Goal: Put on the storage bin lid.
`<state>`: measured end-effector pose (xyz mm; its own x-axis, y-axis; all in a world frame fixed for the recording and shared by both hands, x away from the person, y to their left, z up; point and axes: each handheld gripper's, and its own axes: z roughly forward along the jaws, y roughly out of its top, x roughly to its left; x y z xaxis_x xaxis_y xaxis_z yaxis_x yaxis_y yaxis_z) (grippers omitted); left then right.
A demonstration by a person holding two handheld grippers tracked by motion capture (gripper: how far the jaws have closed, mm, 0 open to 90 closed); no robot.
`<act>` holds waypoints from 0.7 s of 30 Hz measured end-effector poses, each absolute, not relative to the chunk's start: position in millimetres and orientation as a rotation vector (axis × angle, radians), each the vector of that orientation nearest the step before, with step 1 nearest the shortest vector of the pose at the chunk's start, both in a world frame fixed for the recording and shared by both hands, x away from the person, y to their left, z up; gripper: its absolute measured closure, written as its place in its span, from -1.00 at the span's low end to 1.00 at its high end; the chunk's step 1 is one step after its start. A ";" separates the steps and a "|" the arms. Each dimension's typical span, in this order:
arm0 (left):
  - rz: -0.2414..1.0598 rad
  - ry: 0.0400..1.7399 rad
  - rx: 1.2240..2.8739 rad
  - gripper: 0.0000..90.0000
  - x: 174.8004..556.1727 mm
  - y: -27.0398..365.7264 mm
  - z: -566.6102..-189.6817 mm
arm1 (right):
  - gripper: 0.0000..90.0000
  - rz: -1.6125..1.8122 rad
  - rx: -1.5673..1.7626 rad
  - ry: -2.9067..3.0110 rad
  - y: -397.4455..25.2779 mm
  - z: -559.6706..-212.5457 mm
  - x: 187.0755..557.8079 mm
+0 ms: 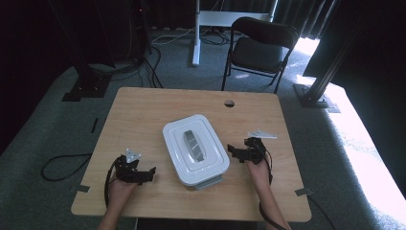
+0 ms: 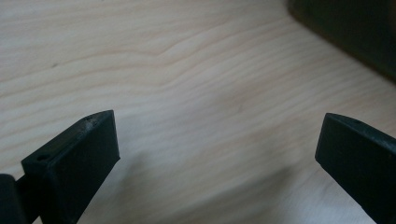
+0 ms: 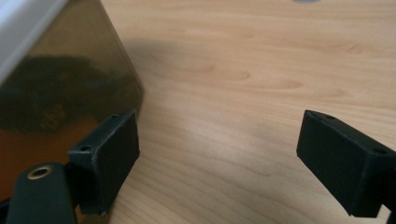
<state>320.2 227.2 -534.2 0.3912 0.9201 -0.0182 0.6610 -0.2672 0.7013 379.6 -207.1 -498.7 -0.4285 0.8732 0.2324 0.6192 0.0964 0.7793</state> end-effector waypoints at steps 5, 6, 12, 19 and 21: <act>0.531 1.336 2.027 -1.00 327.4 213.0 -529.9 | -0.72 1.245 1.475 2.159 -198.2 -510.7 384.1; 0.531 1.336 2.027 -1.00 327.4 213.0 -529.9 | -0.72 1.245 1.475 2.159 -198.2 -510.7 384.1; 0.537 1.310 2.052 -1.00 333.5 198.1 -524.9 | -0.72 1.256 1.457 2.198 -187.3 -517.1 385.8; 0.553 1.264 2.081 -1.00 339.4 178.8 -519.3 | -0.69 1.270 1.414 2.271 -176.3 -525.9 382.9; 0.554 1.253 2.080 -1.00 339.6 173.1 -518.1 | -0.70 1.285 1.424 2.269 -177.1 -527.4 381.9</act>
